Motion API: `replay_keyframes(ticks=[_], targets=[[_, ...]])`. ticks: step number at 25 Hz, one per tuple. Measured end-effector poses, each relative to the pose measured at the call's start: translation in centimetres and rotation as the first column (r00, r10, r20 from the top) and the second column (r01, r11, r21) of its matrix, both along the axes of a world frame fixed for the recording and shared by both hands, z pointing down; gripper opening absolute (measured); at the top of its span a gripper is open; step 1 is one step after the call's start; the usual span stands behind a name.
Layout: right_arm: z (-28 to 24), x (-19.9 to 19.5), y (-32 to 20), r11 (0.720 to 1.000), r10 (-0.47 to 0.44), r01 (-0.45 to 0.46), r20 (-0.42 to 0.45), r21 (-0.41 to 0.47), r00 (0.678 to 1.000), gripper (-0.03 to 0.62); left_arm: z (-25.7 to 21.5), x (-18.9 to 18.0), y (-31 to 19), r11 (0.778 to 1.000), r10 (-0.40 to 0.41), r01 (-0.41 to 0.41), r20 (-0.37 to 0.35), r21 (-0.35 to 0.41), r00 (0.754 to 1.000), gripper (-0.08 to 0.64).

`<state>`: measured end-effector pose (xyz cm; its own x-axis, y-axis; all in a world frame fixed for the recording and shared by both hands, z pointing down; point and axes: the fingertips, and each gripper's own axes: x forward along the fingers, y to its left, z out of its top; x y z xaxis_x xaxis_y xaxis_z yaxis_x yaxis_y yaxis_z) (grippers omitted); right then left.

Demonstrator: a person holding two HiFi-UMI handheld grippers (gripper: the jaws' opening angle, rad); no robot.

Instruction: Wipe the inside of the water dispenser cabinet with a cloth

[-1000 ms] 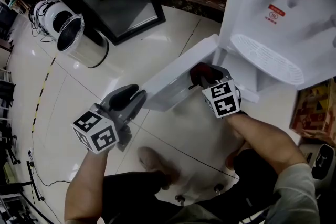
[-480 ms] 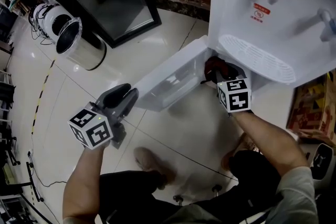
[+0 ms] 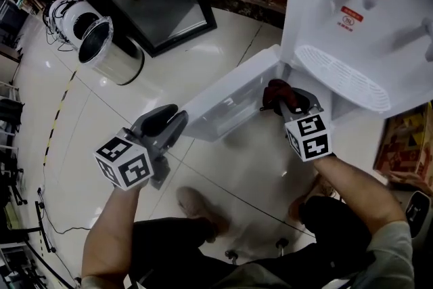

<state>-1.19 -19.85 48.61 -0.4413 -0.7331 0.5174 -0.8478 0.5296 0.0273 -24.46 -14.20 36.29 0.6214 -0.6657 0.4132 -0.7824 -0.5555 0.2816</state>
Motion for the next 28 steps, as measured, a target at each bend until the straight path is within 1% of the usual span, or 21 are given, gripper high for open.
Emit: replay_keyframes(ticks=[1, 2, 4, 6, 9, 11, 12, 15, 17, 18, 21, 22, 23, 28], targets=[[-0.5, -1.7, 1.4, 0.997, -0.077, 0.077, 0.001, 0.013, 0.997, 0.109, 0.0, 0.0, 0.0, 1.0, 0.001, -0.001, -0.003, 0.0, 1.0, 0.12], [-1.0, -3.6, 2.8, 0.987, -0.157, 0.156, 0.005, 0.023, 0.988, 0.109, -0.1, 0.0, -0.1, 1.0, 0.0, 0.0, -0.006, 0.0, 1.0, 0.12], [-1.6, -7.6, 5.6, 0.952, -0.305, 0.304, 0.008, 0.039, 0.952, 0.109, -0.2, -0.2, -0.2, 1.0, -0.006, 0.006, -0.01, -0.002, 1.0, 0.12], [-1.6, -11.3, 7.9, 0.908, -0.417, 0.416, 0.014, 0.048, 0.909, 0.11, -0.3, -0.2, -0.2, 1.0, -0.017, 0.017, -0.011, -0.007, 1.0, 0.12], [-0.6, -16.0, 10.7, 0.852, -0.522, 0.52, 0.026, 0.062, 0.852, 0.11, -0.1, -0.2, -0.2, 1.0, -0.031, 0.03, -0.01, -0.008, 0.999, 0.12], [0.5, -18.3, 12.2, 0.825, -0.564, 0.561, 0.036, 0.069, 0.825, 0.11, -0.2, -0.1, -0.2, 0.999, -0.038, 0.037, -0.009, -0.012, 0.999, 0.12], [1.2, -19.3, 12.7, 0.817, -0.576, 0.573, 0.042, 0.068, 0.816, 0.11, -0.2, -0.1, -0.2, 0.999, -0.039, 0.039, -0.01, -0.013, 0.999, 0.12], [2.9, -21.7, 13.2, 0.811, -0.585, 0.582, 0.063, 0.061, 0.809, 0.11, -0.3, -0.1, 0.0, 0.999, -0.04, 0.04, -0.014, -0.015, 0.999, 0.12], [3.3, -22.7, 12.6, 0.81, -0.587, 0.583, 0.08, 0.065, 0.806, 0.112, -0.5, -0.3, 0.0, 0.998, -0.058, 0.058, -0.008, -0.02, 0.998, 0.12], [3.4, -22.9, 12.3, 0.803, -0.595, 0.591, 0.083, 0.072, 0.799, 0.114, -0.5, -0.4, -0.2, 0.997, -0.068, 0.068, -0.006, -0.019, 0.998, 0.12], [3.4, -22.6, 11.7, 0.772, -0.636, 0.629, 0.08, 0.09, 0.768, 0.114, -0.5, -0.4, -0.7, 0.996, -0.082, 0.082, -0.01, -0.016, 0.997, 0.12], [3.5, -22.3, 11.4, 0.769, -0.639, 0.633, 0.08, 0.089, 0.765, 0.114, -0.4, -0.4, -0.8, 0.996, -0.086, 0.086, -0.011, -0.018, 0.996, 0.12], [3.6, -21.9, 11.1, 0.773, -0.634, 0.628, 0.084, 0.086, 0.769, 0.112, -0.4, -0.4, -1.0, 0.996, -0.09, 0.09, -0.01, -0.02, 0.996, 0.12], [4.7, -20.7, 9.2, 0.827, -0.562, 0.557, 0.103, 0.072, 0.821, 0.109, -0.1, -0.7, -1.4, 0.994, -0.106, 0.105, -0.013, -0.024, 0.994, 0.12]])
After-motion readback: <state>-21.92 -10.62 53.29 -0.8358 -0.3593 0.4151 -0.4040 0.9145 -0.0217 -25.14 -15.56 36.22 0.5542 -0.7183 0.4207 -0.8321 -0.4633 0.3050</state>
